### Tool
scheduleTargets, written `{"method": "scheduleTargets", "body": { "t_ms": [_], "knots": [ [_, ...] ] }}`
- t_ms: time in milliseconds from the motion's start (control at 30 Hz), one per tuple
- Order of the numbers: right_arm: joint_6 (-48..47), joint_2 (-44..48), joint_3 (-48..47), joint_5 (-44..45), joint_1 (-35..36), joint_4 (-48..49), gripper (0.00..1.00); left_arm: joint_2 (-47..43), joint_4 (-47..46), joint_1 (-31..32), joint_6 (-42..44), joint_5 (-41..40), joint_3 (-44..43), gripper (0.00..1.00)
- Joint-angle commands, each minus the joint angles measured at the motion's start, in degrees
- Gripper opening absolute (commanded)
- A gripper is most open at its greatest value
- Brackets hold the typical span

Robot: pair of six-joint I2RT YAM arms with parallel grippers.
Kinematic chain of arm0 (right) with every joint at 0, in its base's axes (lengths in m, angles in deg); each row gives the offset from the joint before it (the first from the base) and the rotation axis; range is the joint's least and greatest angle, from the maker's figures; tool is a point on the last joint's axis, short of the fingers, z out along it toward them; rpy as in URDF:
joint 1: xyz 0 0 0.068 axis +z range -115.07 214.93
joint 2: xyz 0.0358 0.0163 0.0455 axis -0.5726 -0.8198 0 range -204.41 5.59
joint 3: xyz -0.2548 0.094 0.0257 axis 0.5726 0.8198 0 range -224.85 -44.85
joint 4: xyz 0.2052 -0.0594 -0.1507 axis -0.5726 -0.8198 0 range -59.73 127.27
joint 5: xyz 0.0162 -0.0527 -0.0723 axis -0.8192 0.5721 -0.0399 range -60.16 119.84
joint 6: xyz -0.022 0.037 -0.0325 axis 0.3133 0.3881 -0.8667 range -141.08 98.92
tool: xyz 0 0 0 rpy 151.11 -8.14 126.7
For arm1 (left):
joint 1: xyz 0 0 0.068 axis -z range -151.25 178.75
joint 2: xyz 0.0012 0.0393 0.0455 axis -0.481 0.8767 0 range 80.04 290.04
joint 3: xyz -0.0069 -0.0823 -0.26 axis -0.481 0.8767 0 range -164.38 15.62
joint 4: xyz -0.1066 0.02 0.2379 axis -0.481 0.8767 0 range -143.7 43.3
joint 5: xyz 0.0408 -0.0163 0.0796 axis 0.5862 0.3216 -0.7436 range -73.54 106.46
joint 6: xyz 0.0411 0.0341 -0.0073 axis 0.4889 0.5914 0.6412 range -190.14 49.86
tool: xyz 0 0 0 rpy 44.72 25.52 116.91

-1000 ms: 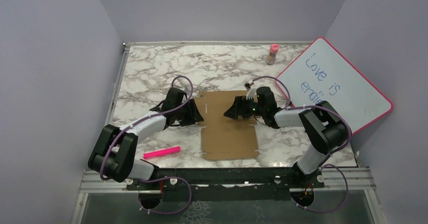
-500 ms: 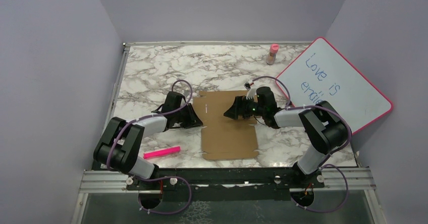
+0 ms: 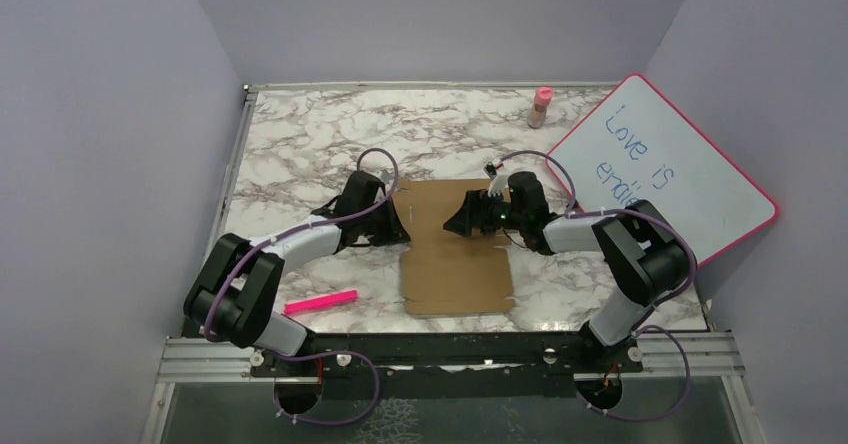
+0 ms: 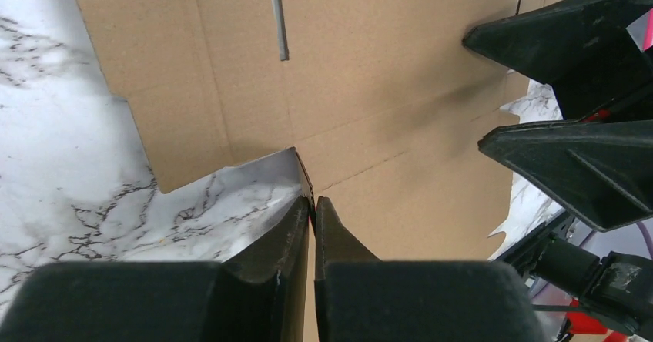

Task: Fold the paper box

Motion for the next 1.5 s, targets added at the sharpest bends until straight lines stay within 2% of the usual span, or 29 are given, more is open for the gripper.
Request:
{"method": "scheduleTargets", "body": {
  "t_ms": [0, 467, 633, 733, 833, 933, 1133, 1467],
  "knots": [
    [-0.63, -0.01, 0.44, 1.47, 0.7, 0.16, 0.91, 0.5, 4.76, 2.84, 1.6, -5.56, -4.31, 0.07],
    [-1.16, 0.15, 0.09, 3.75, 1.03, -1.3, 0.91, 6.29, 15.65, 12.77, 5.31, -19.05, -13.97, 0.15],
    [-1.29, 0.95, 0.13, 4.66, 1.08, -2.09, 0.91, 6.04, 16.68, 13.31, 5.43, -19.07, -14.92, 0.28],
    [-1.74, 1.99, -0.03, 5.33, 1.13, -3.01, 0.91, 4.6, 17.84, 13.19, 6.1, -21.71, -15.62, 0.38],
    [-2.95, 3.69, -0.83, 5.36, 1.09, -4.53, 0.91, 3.17, 20.34, 12.7, 8.3, -23.14, -18.43, 0.49],
    [-3.71, 6.3, -2.55, 6.7, 1.08, -6.91, 0.93, 2.08, 22.3, 11.33, 11.22, -24.2, -22.24, 0.55],
    [-7.42, 9.77, -7.55, 11.58, 0.35, -13.37, 1.0, 4.04, 20.81, 8.45, 15.18, -21.81, -28.81, 0.63],
    [-9.58, 5.62, -14.98, 20.15, -5.59, -19.75, 0.99, 17.48, 11.84, 6.69, 15.14, -9.23, -37.76, 0.71]
  ]
}}
